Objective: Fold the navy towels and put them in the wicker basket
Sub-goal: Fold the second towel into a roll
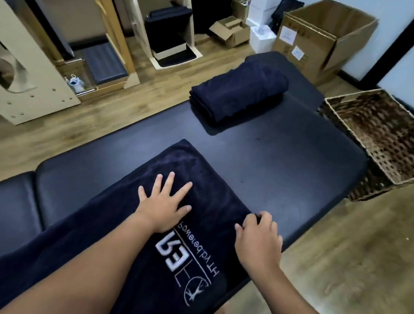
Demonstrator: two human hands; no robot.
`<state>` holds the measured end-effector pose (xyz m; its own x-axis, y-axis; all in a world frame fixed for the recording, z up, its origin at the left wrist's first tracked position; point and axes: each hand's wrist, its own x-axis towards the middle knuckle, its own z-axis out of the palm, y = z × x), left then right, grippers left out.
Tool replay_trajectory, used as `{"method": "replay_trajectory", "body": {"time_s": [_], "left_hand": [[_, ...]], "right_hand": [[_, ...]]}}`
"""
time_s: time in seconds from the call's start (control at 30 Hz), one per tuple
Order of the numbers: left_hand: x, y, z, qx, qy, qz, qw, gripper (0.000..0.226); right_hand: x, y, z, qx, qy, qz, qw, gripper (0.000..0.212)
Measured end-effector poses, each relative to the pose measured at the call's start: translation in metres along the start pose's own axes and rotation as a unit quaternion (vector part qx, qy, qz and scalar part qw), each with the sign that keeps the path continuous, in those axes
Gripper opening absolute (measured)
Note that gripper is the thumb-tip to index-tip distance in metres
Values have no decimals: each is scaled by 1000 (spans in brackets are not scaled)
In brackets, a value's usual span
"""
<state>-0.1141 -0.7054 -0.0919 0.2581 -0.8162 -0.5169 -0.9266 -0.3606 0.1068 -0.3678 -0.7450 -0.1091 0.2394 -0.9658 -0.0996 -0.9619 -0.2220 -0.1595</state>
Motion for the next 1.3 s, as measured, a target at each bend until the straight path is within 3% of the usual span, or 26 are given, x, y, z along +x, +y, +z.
{"method": "replay_trajectory", "body": {"time_s": [0.13, 0.33, 0.43, 0.57, 0.7, 0.83, 1.0, 1.13, 1.23, 1.3], "left_hand": [[54, 3, -28, -5, -3, -33, 999, 72], [103, 14, -64, 106, -2, -24, 994, 71], [112, 23, -79, 161, 9, 23, 987, 69], [118, 27, -98, 196, 21, 173, 965, 51], [112, 31, -107, 201, 5, 187, 962, 34], [103, 32, -111, 201, -46, 169, 964, 51], [73, 9, -114, 208, 19, 140, 968, 21], [36, -33, -110, 207, 75, 108, 969, 17], [4, -74, -96, 207, 98, 96, 969, 36], [-24, -105, -84, 208, 113, 86, 968, 36]], "right_hand": [[14, 1, -11, 37, -42, -3, 998, 36], [55, 0, -38, 61, -191, 2, 980, 50], [66, -1, -42, 81, -232, -7, 969, 49], [69, -1, -40, 98, -230, -44, 967, 29], [65, -8, -40, 113, -249, -85, 958, 20], [60, -13, -52, 160, -275, -109, 942, 33], [41, -34, -66, 184, -344, -160, 907, 96], [7, -66, -78, 198, -375, -208, 881, 100], [-28, -99, -81, 186, -377, -241, 875, 97], [-55, -121, -80, 176, -377, -260, 871, 96]]}}
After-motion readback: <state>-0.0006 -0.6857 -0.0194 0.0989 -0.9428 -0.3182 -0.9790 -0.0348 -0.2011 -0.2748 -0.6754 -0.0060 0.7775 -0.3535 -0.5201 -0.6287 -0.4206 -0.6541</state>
